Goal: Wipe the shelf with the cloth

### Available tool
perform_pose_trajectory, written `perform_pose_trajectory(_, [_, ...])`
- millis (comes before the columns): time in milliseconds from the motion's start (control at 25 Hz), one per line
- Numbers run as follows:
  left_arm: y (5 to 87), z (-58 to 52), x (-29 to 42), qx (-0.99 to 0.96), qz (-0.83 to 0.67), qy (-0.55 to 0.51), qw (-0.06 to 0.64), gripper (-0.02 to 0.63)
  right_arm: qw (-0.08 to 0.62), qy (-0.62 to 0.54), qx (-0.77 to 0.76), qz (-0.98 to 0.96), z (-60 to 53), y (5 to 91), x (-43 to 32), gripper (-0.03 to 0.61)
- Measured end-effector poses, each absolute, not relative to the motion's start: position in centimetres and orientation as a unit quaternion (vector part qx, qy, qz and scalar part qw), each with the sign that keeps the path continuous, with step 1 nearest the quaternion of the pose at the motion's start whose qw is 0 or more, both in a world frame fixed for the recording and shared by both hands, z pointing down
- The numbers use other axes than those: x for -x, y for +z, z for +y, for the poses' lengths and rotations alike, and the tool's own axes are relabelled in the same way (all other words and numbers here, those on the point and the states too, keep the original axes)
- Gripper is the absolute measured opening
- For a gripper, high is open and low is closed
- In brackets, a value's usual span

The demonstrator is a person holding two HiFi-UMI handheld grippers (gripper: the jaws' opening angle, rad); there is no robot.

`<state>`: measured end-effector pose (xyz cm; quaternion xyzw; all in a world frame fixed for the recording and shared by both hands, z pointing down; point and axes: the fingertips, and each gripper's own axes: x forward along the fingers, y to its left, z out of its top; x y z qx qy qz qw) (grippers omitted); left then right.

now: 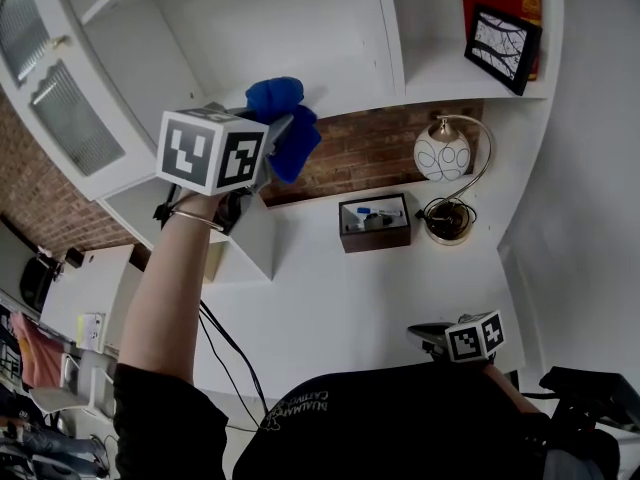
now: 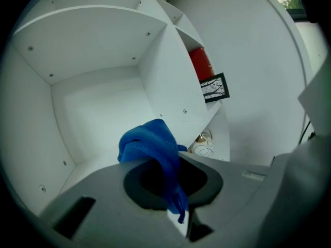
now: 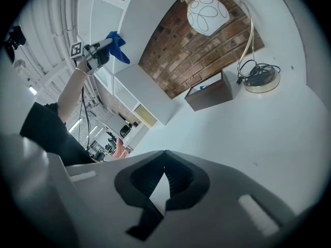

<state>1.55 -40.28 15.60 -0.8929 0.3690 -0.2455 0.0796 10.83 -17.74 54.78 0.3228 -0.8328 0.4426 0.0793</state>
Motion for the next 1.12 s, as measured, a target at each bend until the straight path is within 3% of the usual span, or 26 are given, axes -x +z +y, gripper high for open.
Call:
perform_pose_trajectory(360, [15.6,-39.1,-8.9,0.915,0.310,-0.239,0.096,0.037,0.063,0.451,-0.340,-0.823,-17.6,55.2,-14.1,0.008])
perform_pose_trajectory(920, [14.7,-39.2,-14.1,0.934,0.314,-0.165,0.044,0.037,0.057,0.470,-0.348,-0.809,-15.7,56.6,-20.5,0.008])
perform_pose_trajectory(1120, [15.3,-38.2,-15.2,0.931,0.312,-0.172,0.085,0.037,0.065,0.477,-0.325,-0.814,-15.9,58.0,-21.0,0.008])
